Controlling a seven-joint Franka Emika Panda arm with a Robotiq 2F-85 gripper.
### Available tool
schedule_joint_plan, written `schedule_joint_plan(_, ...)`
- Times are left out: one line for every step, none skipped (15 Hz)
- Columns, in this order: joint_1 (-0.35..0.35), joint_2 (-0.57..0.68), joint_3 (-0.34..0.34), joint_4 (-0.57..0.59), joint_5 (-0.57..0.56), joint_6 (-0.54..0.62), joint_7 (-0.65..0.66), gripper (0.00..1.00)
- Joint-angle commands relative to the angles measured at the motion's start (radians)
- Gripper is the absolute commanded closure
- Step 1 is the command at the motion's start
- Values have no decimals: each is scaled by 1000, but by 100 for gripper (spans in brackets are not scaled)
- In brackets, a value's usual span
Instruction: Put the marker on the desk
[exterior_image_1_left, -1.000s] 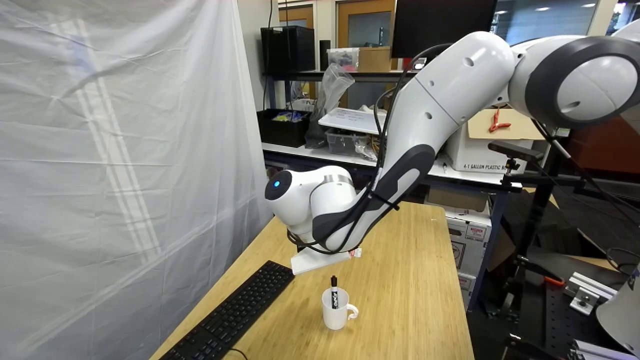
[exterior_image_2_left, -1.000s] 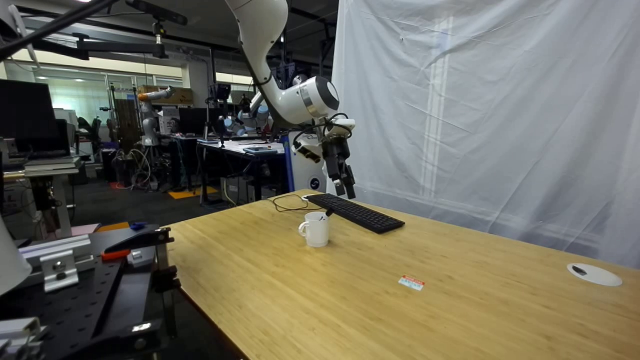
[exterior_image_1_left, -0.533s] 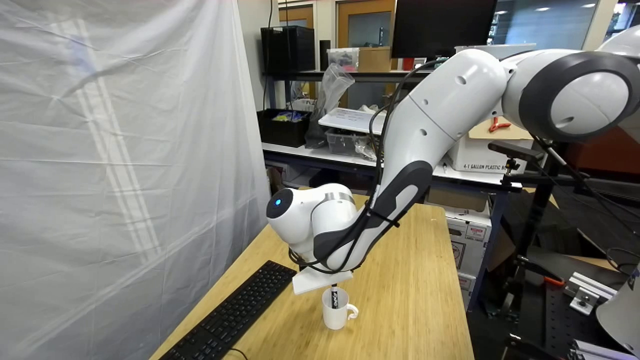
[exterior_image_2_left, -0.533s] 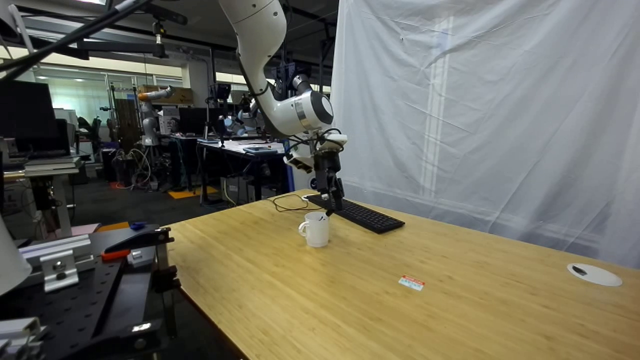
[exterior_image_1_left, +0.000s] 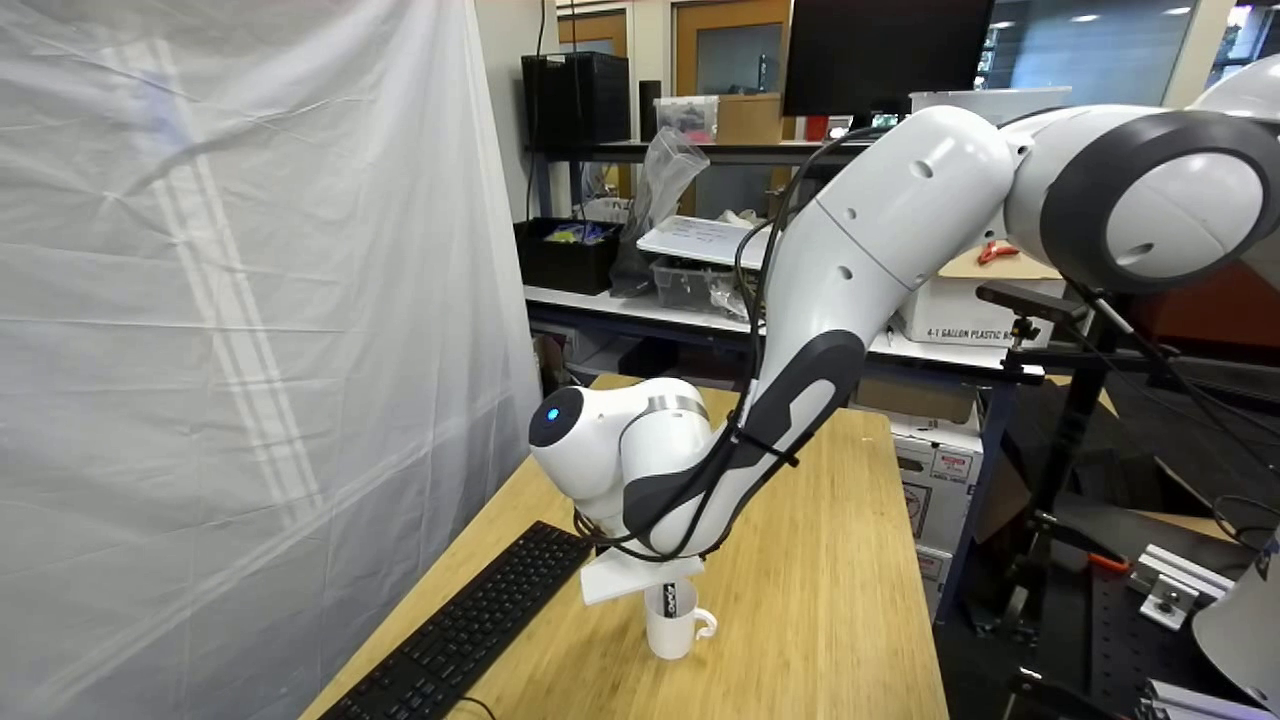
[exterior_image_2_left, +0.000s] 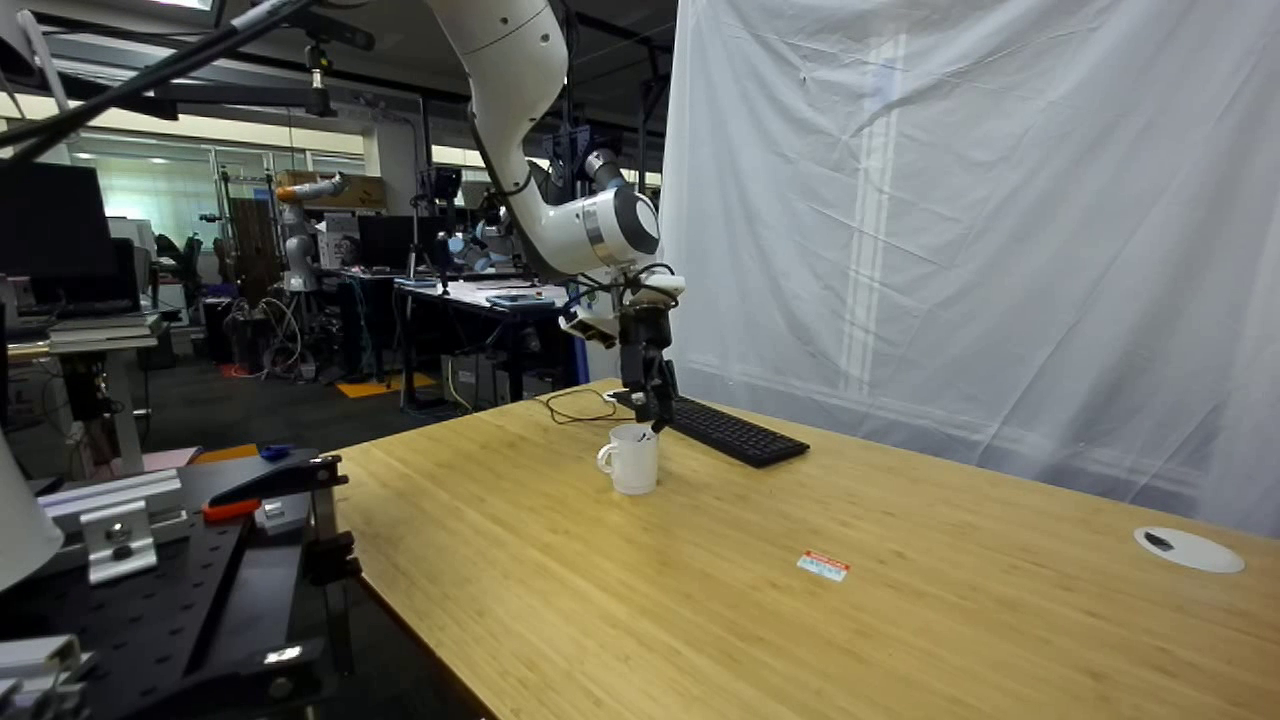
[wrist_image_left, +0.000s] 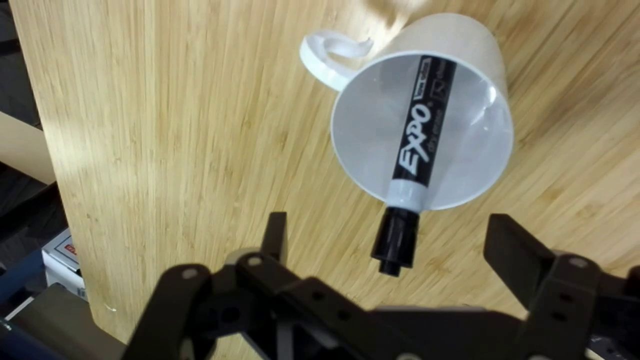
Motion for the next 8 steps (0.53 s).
schedule_joint_plan(1, 7, -5, 5, 13, 14, -5, 0)
schedule_joint_plan(0, 9, -5, 4, 14, 15, -6, 0)
schedule_joint_plan(1, 14, -8, 4, 10, 16, -8, 0)
schedule_joint_plan(1, 17, -9, 5, 9, 15, -9, 0)
schedule_joint_plan(3, 23, -11, 7, 7, 14, -8, 0)
schedule_joint_plan(3, 25, -12, 5, 6, 17, -10, 0)
schedule_joint_plan(3, 29, -14, 5, 6, 19, -9, 12)
schedule_joint_plan(4, 32, -15, 5, 6, 19, -10, 28)
